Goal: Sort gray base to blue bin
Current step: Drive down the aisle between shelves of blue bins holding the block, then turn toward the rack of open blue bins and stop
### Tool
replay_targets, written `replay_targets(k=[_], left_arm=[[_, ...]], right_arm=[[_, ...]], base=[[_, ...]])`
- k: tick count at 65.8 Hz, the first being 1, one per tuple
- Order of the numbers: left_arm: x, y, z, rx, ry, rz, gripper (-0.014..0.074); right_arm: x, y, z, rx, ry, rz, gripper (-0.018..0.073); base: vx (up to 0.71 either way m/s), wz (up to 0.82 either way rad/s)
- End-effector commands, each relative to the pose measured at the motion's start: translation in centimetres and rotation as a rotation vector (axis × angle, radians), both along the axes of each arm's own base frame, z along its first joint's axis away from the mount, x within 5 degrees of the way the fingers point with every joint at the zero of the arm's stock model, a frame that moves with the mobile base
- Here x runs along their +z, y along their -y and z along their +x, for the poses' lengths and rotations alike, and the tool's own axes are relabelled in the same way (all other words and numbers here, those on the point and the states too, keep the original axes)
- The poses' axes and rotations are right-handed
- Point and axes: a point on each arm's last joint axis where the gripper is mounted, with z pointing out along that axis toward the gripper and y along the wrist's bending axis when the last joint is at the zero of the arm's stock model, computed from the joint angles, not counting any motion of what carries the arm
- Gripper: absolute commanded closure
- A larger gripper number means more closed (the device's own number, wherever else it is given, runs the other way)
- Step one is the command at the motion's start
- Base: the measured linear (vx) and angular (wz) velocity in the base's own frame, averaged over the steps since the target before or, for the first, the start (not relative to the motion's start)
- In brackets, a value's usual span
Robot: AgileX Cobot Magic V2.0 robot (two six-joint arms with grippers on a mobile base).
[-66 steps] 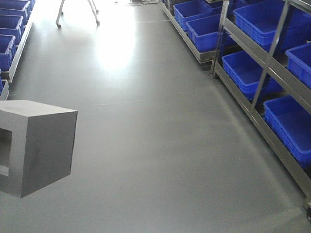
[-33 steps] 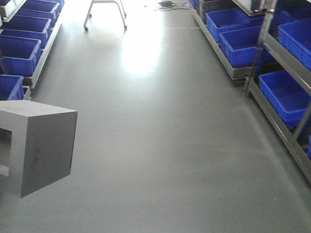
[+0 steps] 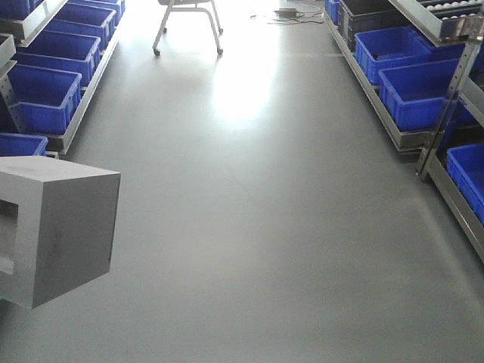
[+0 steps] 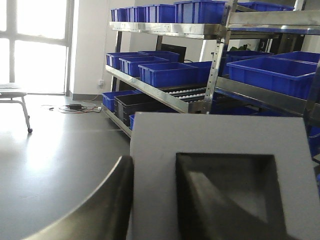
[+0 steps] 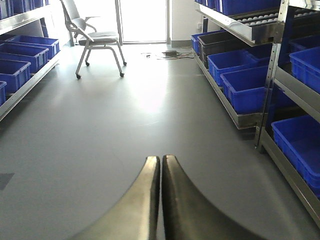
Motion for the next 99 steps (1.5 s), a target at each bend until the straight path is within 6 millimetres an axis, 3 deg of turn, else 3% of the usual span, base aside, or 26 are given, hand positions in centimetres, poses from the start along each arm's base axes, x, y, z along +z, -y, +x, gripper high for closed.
replay_targets(k=[1,66,99], left_arm=[[1.99,-0.26,-0.19,0.015,0.114,-0.075,0.0603],[1.99,-0.26,-0.19,0.015,0.114,-0.075,0.0603],[1.99,-0.26,-0.19,0.015,0.114,-0.075,0.0603]], right_arm=[[0.49,0.02,0.20,0.001,0.052,-0.018,0.0564],[0.49,0.02,0.20,0.001,0.052,-0.018,0.0564],[0.49,0.02,0.20,0.001,0.052,-0.018,0.0564]], base=[[0.41,0.04],[0.38,0.10],[0.29,0.35]])
